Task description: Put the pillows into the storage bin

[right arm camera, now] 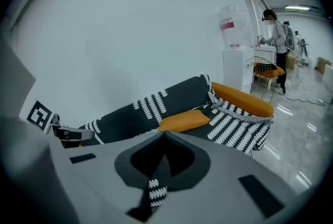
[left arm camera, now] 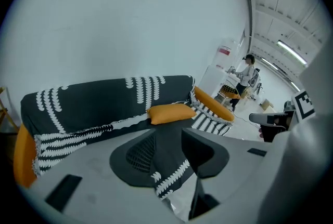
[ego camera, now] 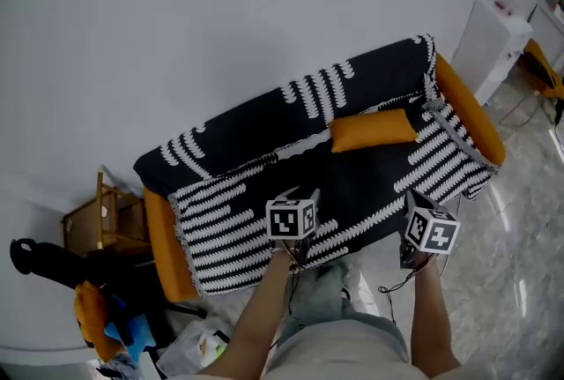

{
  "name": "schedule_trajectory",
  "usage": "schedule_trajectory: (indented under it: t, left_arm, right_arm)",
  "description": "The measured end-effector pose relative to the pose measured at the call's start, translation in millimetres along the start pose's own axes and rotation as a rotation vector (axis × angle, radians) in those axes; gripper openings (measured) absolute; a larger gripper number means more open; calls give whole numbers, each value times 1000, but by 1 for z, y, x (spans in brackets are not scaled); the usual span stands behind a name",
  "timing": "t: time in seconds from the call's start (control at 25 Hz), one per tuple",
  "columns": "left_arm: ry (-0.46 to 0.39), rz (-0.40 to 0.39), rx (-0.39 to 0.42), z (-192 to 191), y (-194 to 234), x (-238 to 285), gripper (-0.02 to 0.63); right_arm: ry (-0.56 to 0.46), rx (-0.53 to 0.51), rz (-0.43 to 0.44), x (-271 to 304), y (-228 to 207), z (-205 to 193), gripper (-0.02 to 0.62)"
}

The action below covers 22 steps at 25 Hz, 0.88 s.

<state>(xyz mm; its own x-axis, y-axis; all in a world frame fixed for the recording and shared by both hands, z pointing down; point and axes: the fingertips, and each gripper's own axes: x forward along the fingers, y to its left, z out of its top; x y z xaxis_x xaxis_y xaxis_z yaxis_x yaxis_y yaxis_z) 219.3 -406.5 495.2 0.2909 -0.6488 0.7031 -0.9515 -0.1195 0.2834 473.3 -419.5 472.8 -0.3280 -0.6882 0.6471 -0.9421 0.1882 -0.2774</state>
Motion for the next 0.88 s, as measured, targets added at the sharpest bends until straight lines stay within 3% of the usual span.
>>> schedule_trajectory:
  t: [0.48, 0.88]
  left_arm:
    - [137, -51, 56, 36, 22, 156, 143]
    - [276, -76, 99, -8, 50, 293, 143]
  right_arm:
    - [72, 39, -85, 116, -55, 29, 2]
    - [205, 89, -125, 211, -96, -27, 2]
